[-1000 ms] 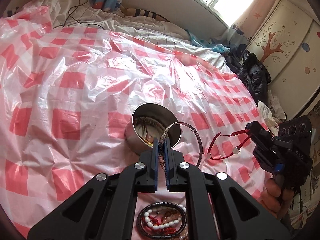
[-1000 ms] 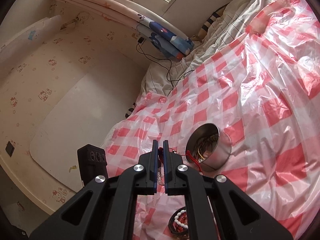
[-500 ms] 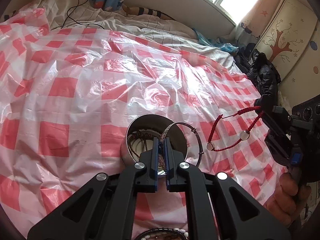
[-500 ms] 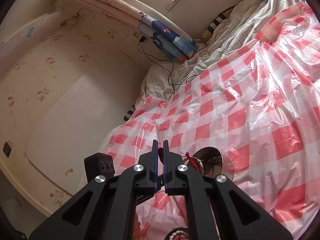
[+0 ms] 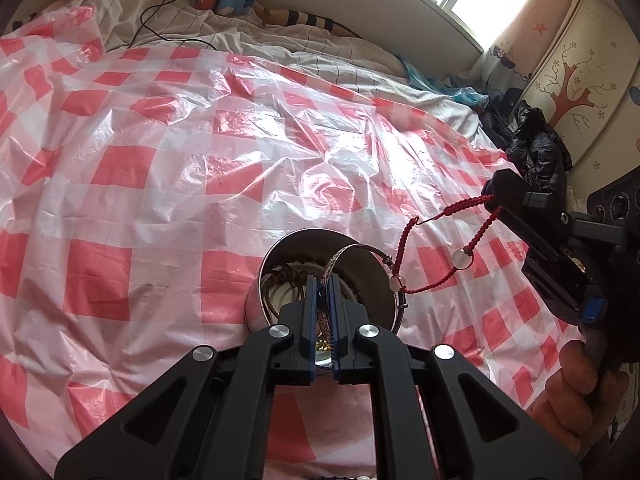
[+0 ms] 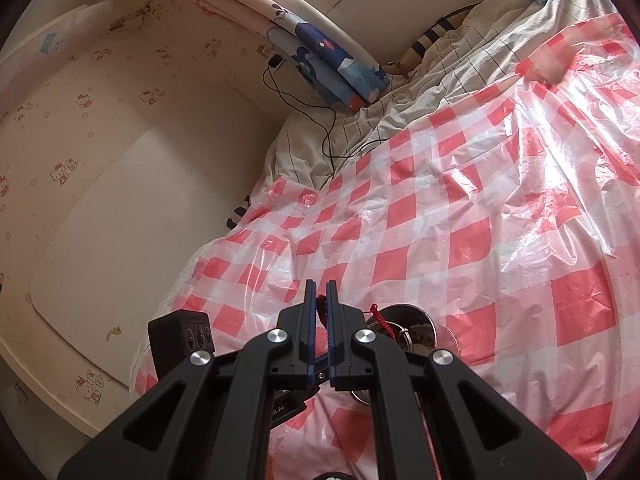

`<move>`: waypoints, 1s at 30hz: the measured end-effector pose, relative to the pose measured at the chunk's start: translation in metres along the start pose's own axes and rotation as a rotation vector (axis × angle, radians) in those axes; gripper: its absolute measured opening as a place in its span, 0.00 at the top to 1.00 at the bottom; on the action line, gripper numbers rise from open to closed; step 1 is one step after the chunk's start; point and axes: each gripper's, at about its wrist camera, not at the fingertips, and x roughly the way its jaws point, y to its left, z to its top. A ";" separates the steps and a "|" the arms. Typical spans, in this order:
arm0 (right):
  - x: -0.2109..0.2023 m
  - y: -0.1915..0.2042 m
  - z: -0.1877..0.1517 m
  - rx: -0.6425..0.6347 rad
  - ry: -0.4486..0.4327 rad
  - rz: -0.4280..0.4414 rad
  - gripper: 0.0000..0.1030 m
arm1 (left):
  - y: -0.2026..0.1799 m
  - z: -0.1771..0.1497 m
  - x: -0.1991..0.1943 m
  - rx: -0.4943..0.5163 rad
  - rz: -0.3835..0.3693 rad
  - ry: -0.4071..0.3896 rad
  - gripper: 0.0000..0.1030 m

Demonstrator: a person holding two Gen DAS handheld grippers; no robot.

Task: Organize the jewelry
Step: 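Lower the bangle into the tin with the left tool while the right tool drops the red necklace in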

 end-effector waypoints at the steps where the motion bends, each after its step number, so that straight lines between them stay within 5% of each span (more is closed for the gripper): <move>1: 0.002 0.000 -0.001 -0.004 0.002 -0.006 0.95 | 0.000 0.000 0.001 0.001 0.003 -0.002 0.95; 11: 0.015 0.000 -0.009 -0.048 0.026 -0.060 0.95 | -0.002 -0.005 0.007 0.020 0.021 0.000 0.95; 17: 0.040 -0.004 -0.023 -0.099 0.083 -0.176 0.95 | -0.004 -0.006 0.009 0.041 0.106 0.002 0.92; 22: 0.049 -0.010 -0.030 -0.106 0.113 -0.210 0.94 | -0.007 -0.004 -0.011 0.073 0.192 -0.066 0.65; 24: 0.048 -0.013 -0.030 -0.096 0.112 -0.215 0.87 | -0.009 -0.003 -0.015 0.086 0.211 -0.082 0.61; 26: 0.047 -0.014 -0.030 -0.093 0.101 -0.217 0.63 | -0.011 -0.003 -0.018 0.099 0.226 -0.092 0.57; 30: 0.049 -0.009 -0.033 -0.116 0.112 -0.214 0.63 | -0.011 -0.005 -0.020 0.106 0.231 -0.095 0.53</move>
